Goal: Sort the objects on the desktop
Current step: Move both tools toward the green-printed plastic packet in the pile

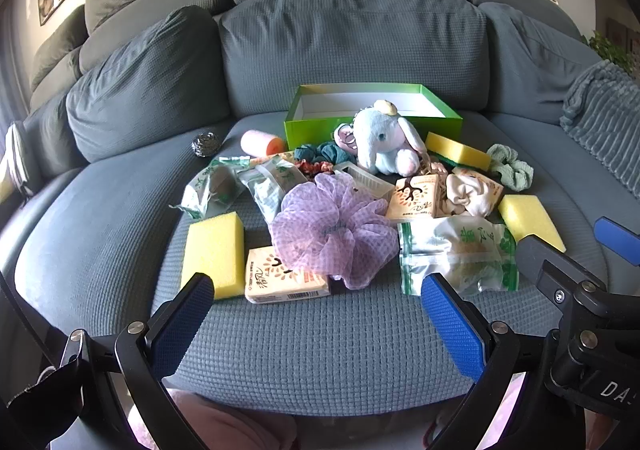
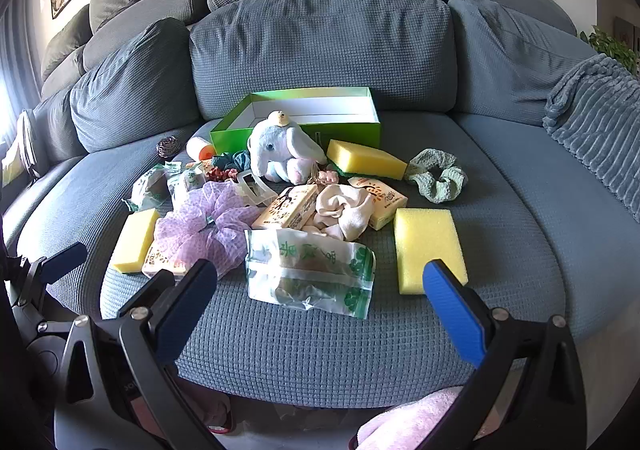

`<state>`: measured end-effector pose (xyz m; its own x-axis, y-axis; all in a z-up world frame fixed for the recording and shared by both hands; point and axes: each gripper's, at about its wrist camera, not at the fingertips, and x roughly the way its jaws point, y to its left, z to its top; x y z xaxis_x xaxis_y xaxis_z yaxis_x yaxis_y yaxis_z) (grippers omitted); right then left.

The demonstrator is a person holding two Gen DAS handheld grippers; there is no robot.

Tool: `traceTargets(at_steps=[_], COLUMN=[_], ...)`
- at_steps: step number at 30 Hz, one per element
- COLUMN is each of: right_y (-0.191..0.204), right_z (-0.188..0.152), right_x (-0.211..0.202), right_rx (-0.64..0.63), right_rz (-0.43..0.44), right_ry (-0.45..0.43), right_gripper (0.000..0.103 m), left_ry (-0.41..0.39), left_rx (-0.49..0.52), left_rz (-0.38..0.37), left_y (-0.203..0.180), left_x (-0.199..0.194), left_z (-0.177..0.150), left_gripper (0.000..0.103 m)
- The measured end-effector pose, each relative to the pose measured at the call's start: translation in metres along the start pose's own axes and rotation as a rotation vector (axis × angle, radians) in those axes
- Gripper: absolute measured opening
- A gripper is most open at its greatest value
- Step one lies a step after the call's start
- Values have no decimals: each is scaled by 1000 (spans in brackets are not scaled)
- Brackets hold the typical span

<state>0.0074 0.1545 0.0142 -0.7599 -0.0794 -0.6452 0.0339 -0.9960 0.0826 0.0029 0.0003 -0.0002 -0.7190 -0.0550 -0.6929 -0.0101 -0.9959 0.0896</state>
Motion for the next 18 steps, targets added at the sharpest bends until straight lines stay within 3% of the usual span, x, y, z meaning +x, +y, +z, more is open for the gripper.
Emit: traceTargets(at_steps=[18], right_y=[-26], right_z=[-9], right_x=[1], right_rx=[56], right_rz=[38], right_ry=[2], right_gripper=[103], left_ry=[8], left_rx=[29], left_rz=[-114], left_y=[-8], left_x=[3], left_z=[-4], left_gripper=[103])
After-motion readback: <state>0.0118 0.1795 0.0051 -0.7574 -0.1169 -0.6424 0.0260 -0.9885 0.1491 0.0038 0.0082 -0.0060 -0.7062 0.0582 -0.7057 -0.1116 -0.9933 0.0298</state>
